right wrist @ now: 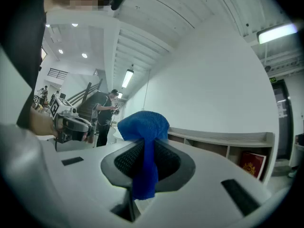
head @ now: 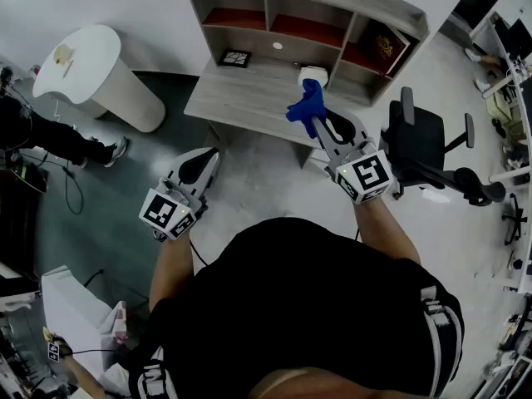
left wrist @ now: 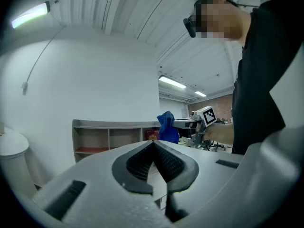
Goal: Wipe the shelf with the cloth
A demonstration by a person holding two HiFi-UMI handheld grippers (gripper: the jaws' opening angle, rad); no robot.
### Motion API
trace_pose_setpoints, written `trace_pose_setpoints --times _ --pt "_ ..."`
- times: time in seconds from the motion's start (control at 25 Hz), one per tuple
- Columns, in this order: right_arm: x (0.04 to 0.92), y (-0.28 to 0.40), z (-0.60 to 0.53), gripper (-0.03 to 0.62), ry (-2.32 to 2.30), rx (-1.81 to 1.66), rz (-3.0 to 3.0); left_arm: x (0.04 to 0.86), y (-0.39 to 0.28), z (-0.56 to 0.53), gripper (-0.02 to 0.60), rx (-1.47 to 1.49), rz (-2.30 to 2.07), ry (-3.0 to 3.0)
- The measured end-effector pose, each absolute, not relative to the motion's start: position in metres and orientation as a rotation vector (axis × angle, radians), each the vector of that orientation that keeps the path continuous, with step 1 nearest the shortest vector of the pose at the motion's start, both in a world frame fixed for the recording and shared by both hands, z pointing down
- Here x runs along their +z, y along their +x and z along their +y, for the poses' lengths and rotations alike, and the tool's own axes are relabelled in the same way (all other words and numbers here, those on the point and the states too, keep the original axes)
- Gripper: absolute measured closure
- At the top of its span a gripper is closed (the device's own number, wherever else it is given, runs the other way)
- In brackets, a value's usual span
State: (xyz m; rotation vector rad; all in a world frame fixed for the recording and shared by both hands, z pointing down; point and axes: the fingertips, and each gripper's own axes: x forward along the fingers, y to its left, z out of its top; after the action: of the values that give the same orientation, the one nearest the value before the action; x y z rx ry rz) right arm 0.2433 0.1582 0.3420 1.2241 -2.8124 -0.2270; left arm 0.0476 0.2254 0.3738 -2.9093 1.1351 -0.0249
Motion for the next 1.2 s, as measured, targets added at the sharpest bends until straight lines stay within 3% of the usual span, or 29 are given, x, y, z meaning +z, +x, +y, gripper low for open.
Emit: trace_pose_setpoints --times 1.2 --pt "0.346 0.295 0.094 0.536 1.132 -0.146 -2.938 0.376 0.117 0.170 0.565 -0.074 1.184 -2.899"
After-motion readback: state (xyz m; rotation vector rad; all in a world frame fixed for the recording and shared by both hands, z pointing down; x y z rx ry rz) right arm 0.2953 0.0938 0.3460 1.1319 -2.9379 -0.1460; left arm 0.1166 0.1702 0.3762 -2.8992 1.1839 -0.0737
